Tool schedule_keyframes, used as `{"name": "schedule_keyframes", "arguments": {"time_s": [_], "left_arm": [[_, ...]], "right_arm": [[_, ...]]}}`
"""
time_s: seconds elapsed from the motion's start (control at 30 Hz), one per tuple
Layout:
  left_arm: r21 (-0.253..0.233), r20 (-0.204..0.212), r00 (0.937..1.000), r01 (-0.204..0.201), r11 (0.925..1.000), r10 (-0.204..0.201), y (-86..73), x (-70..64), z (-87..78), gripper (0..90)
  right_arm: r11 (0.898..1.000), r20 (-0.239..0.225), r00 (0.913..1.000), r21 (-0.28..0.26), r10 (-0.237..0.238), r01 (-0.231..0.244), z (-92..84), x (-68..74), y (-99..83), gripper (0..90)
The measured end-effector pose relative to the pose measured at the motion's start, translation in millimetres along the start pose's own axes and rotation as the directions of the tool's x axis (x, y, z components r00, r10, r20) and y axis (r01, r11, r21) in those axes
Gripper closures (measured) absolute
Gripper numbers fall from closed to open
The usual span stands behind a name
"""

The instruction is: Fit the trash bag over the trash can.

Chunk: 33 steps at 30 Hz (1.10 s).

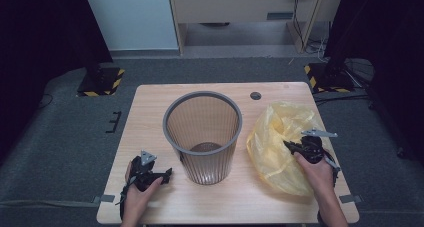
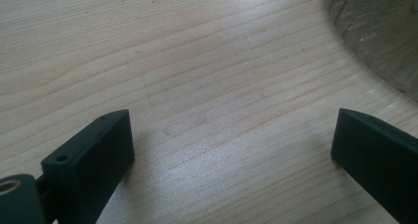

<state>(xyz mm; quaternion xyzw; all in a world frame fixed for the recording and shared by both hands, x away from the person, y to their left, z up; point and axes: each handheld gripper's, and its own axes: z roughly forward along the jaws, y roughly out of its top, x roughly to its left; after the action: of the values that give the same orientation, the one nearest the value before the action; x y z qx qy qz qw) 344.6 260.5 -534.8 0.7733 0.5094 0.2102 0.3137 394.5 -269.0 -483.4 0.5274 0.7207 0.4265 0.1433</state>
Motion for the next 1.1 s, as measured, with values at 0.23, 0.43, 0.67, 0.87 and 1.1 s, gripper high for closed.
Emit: {"name": "schedule_keyframes", "arguments": {"time_s": [0.23,0.43,0.67,0.87,1.1], "left_arm": [[0.000,0.000,1.0000,0.000,1.0000,0.000,0.0,0.0,0.0,2.2],[0.000,0.000,1.0000,-0.001,1.0000,0.001,-0.2,0.0,-0.2,2.2],[0.000,0.001,1.0000,-0.001,1.0000,0.001,-0.5,0.0,-0.5,2.2],[0.000,0.001,1.0000,-0.001,1.0000,0.001,-0.5,0.0,-0.5,2.2],[0.000,0.001,1.0000,-0.001,1.0000,0.001,-0.7,-0.1,-0.7,2.2]], "right_arm": [[0.996,-0.087,0.9949,-0.067,0.050,-0.056,-13.1,-3.2,0.6,86.5],[0.994,-0.147,0.9885,-0.101,0.036,-0.051,-25.5,6.3,-0.7,86.7],[0.992,-0.189,0.9818,-0.119,0.020,-0.043,-34.3,16.4,-1.7,86.7],[0.988,-0.209,0.9780,-0.151,-0.010,-0.022,-48.5,24.7,-5.1,86.7],[0.980,-0.238,0.9710,-0.198,-0.021,-0.027,-68.6,30.8,-8.6,86.8]]}}
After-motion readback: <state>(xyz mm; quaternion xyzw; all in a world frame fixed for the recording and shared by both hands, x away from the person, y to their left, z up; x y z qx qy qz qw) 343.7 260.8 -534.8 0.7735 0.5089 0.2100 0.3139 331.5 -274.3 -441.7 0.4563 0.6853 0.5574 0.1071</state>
